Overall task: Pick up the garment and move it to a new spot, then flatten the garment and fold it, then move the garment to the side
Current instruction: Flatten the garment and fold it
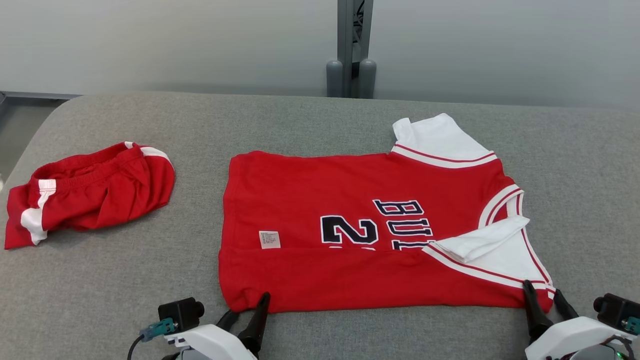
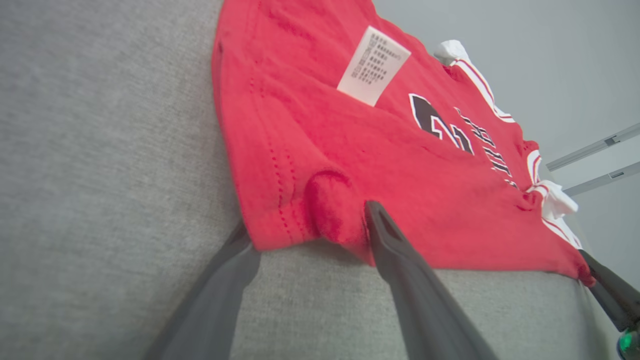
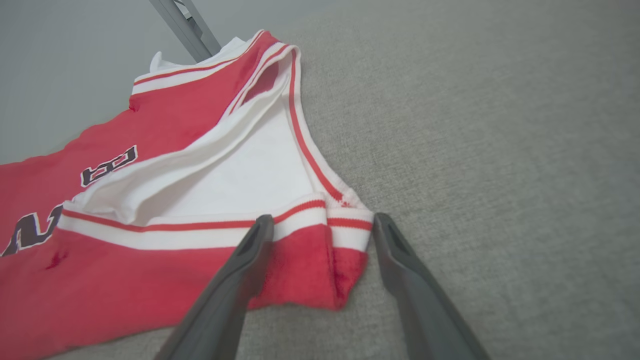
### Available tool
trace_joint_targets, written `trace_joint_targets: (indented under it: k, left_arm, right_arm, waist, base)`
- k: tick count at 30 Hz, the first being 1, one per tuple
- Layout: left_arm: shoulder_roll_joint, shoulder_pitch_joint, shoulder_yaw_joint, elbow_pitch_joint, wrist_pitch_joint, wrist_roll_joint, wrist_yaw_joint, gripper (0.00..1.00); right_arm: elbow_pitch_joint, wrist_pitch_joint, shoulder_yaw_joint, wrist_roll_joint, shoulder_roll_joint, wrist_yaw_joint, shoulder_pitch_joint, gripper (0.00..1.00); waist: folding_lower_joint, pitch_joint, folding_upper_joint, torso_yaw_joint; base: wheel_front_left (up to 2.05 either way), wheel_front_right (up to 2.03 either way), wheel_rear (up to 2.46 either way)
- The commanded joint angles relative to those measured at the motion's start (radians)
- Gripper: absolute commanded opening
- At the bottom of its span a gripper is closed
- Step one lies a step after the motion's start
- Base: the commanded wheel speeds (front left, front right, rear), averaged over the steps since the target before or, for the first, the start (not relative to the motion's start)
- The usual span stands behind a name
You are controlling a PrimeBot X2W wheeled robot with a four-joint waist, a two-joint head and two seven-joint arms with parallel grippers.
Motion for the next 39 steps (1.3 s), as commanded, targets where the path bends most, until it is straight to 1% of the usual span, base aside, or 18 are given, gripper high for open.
trace_joint_targets:
  k: [1,5,6,7,8,9,11,15,20,24,27,32,39]
  left_arm:
    - [0.003,-0.002,-0.004,0.013,0.004,-0.008,0.001,1.00]
    - [0.005,-0.017,-0.019,0.022,-0.003,-0.024,0.002,1.00]
    - [0.005,-0.019,-0.022,0.022,-0.004,-0.031,0.002,0.98]
    - [0.005,-0.021,-0.027,0.021,-0.005,-0.037,0.002,0.66]
    - [0.004,-0.023,-0.032,0.020,-0.007,-0.044,0.002,0.11]
    - [0.006,-0.028,-0.036,0.017,-0.015,-0.045,0.002,0.00]
    - [0.008,-0.035,-0.046,0.015,-0.026,-0.053,0.001,0.00]
    - [0.030,-0.048,-0.072,0.031,-0.042,-0.063,0.001,0.00]
    - [0.057,-0.064,-0.112,0.047,-0.039,-0.045,0.001,0.00]
    - [0.095,-0.076,-0.143,0.072,-0.028,-0.018,0.001,0.00]
    - [0.123,-0.090,-0.154,0.088,-0.023,0.001,0.003,0.00]
    - [0.156,-0.097,-0.205,0.102,0.006,0.050,0.005,0.00]
    - [0.191,-0.081,-0.262,0.087,0.072,0.087,0.005,0.00]
  right_arm:
    - [0.009,0.002,-0.001,0.003,-0.005,0.000,-0.008,1.00]
    - [0.023,0.002,0.000,0.018,-0.010,0.000,-0.016,1.00]
    - [0.025,0.002,0.006,0.022,-0.010,0.000,-0.020,1.00]
    - [0.026,0.002,0.013,0.027,-0.008,0.000,-0.022,1.00]
    - [0.027,0.003,0.022,0.033,-0.007,0.000,-0.023,0.47]
    - [0.027,0.003,0.034,0.036,-0.007,0.000,-0.023,0.00]
    - [0.024,0.003,0.050,0.047,-0.009,0.000,-0.023,0.00]
    - [0.026,0.003,0.066,0.076,-0.033,0.000,-0.029,0.00]
    - [0.032,0.002,0.081,0.101,-0.047,0.000,-0.022,0.00]
    - [0.045,0.018,0.114,0.122,-0.064,0.000,-0.017,0.00]
    - [0.043,0.055,0.136,0.150,-0.080,-0.001,-0.008,0.00]
    - [0.014,0.134,0.165,0.197,-0.105,-0.003,0.006,0.00]
    - [-0.052,0.247,0.156,0.271,-0.119,-0.004,0.049,0.00]
  waist:
    - [0.0000,0.001,0.0000,0.001]
    - [0.0000,0.011,0.0000,0.007]
    - [0.0000,0.013,0.0000,0.008]
    - [0.0000,0.015,0.0000,0.009]
    - [0.0000,0.016,0.0000,0.009]
    - [0.0000,0.018,0.0000,0.010]
    - [0.0000,0.019,0.0000,0.011]
    - [0.0000,0.013,0.0000,0.009]
    - [0.0000,-0.001,0.0000,0.006]
    - [0.0000,-0.015,0.0000,0.001]
    - [0.0000,-0.023,0.0000,-0.005]
    - [0.0000,-0.035,0.0000,-0.021]
    - [0.0000,-0.058,0.0000,-0.038]
  base:
    - [0.00,0.00,0.00]
    - [0.00,0.00,0.00]
    - [0.00,0.00,0.00]
    - [0.00,0.00,0.00]
    - [0.00,0.00,0.00]
    - [0.00,0.00,0.00]
    - [0.00,0.00,0.00]
    - [0.00,0.00,0.00]
    - [0.00,0.00,0.00]
    - [0.00,0.00,0.00]
    - [0.00,0.00,0.00]
    - [0.00,0.00,0.00]
    - [0.00,0.00,0.00]
